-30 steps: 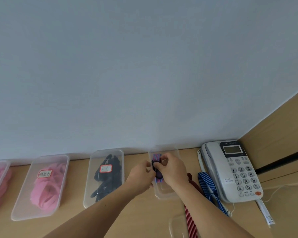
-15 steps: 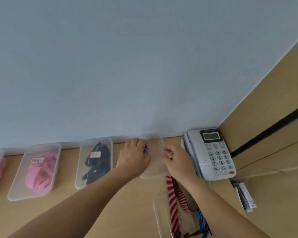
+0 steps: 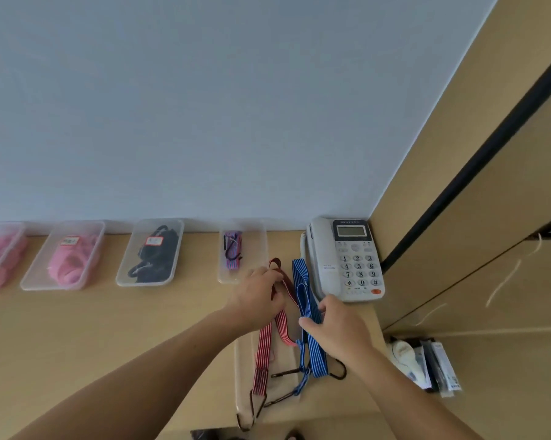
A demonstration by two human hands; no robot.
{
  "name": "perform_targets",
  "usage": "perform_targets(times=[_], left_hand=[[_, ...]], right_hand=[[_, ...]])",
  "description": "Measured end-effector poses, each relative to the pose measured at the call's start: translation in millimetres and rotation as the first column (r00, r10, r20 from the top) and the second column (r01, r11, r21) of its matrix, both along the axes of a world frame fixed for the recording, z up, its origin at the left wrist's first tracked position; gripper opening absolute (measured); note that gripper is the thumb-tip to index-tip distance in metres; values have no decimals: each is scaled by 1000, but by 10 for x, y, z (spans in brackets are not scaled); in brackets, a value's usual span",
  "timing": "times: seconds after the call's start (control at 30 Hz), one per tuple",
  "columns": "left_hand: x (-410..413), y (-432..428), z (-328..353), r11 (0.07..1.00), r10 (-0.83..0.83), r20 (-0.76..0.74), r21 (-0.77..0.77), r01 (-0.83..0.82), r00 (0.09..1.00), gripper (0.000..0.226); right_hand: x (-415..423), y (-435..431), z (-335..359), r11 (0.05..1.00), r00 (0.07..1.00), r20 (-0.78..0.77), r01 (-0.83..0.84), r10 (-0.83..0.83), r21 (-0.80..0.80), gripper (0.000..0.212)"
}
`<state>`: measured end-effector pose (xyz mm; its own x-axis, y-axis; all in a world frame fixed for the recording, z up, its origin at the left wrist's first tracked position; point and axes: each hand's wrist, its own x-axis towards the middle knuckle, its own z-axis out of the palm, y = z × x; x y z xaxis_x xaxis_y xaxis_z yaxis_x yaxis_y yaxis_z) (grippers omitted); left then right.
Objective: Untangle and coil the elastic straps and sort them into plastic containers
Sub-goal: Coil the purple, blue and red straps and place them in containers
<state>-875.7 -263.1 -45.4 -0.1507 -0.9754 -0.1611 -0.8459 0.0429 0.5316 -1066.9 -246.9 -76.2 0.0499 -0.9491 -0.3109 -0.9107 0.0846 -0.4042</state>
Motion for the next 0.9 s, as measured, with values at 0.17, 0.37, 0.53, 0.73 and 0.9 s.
perform_targets(times=[0.17, 0.37, 0.53, 0.73, 0.9], left_hand=[[-149, 188, 30, 986, 125, -74, 124, -115, 989, 31], [-107, 381, -53, 967, 124, -27, 226, -115, 992, 29], [-18, 466, -123, 956, 25, -21, 294, -18, 999, 30], [32, 520, -80, 910, -123, -55, 392, 135, 991, 34], [-14, 470, 332, 878, -235, -210, 374, 300, 949, 19]], right_hand=[[-40, 219, 10, 948, 978, -64, -207, 197, -241, 26], [14, 458, -7, 803, 797, -162, -595, 582, -38, 41], [116, 456, -16, 790, 761, -264, -613, 593, 6, 33], [118, 438, 46, 841, 831, -213, -537, 514, -64, 26], [38, 301, 431, 910, 925, 92, -340, 369, -239, 23]])
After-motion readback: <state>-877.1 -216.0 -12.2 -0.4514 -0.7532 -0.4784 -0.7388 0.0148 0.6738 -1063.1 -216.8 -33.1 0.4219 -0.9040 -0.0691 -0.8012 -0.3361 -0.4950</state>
